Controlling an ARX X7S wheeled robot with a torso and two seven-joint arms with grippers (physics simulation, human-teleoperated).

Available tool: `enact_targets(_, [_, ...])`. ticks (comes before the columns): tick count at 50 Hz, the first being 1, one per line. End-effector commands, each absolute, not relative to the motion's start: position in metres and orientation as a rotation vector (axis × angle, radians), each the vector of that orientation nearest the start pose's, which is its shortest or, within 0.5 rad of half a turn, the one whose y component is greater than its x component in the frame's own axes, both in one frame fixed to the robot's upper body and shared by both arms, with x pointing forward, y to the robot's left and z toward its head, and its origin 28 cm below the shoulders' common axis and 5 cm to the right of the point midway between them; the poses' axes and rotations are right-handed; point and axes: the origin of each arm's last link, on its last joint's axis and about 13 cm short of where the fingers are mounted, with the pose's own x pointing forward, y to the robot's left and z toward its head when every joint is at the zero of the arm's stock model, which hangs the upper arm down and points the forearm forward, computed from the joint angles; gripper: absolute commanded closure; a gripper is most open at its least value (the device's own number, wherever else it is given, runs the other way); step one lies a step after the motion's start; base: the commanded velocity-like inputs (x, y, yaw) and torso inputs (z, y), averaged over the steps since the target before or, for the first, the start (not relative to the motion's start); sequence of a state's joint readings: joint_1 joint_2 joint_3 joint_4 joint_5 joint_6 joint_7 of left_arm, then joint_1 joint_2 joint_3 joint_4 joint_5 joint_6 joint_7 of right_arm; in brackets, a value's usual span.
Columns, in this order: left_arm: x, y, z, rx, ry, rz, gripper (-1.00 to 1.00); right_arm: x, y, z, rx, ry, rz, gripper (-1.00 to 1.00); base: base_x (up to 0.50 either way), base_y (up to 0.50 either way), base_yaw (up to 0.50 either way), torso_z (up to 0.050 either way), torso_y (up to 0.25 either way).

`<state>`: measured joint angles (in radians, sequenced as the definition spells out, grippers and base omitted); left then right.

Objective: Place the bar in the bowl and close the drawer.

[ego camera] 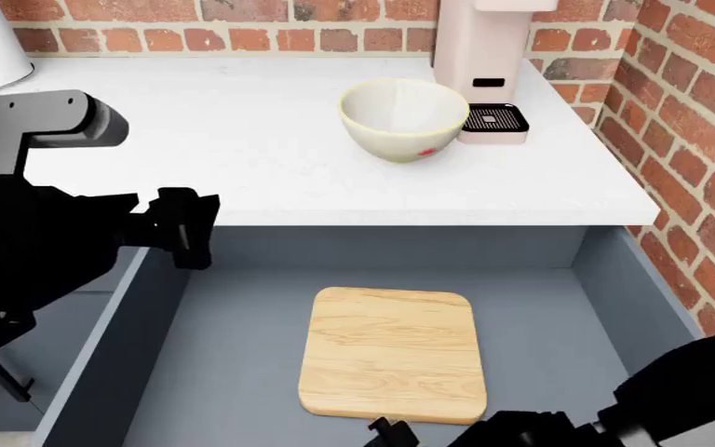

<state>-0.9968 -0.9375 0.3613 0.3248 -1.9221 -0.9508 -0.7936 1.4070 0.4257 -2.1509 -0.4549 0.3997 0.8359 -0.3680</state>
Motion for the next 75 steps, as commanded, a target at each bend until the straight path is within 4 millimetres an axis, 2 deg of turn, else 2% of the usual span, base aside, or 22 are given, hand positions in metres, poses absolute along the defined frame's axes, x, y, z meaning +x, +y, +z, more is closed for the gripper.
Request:
enact_targets(1, [0.227, 0.276, 0.277, -0.124, 0.346, -0.276, -1.0, 0.238, -0.057, 0.106, -1.581, 0.578, 1.582, -1.0, 0.0, 0.0, 0.0, 0.0, 0.0])
enact_targets(37, [0.227, 0.276, 0.274, -0.135, 0.359, -0.279, -1.0, 0.246, -0.065, 0.075, -1.516, 0.64, 1.649, -1.0, 0.0, 0.0, 0.0, 0.0, 0.0])
enact_targets(38, [0.227, 0.276, 0.273, -0.134, 0.359, -0.279, -1.0, 0.246, -0.066, 0.075, -1.517, 0.643, 1.648, 1.0, 0.0, 0.0, 0.0, 0.0, 0.0])
enact_targets(64, [0.226, 0.276, 0.274, -0.135, 0.36, -0.275, -1.0, 0.247, -0.064, 0.09, -1.519, 0.6, 1.597, 1.0, 0.0, 0.0, 0.0, 0.0, 0.0])
enact_targets(69, [0.227, 0.276, 0.275, -0.134, 0.36, -0.274, -1.0, 0.249, -0.064, 0.098, -1.508, 0.575, 1.571, 1.0, 0.0, 0.0, 0.0, 0.0, 0.0])
enact_targets(75, [0.227, 0.276, 0.275, -0.133, 0.36, -0.273, -1.0, 0.255, -0.066, 0.121, -1.479, 0.517, 1.521, 1.0, 0.0, 0.0, 0.0, 0.0, 0.0])
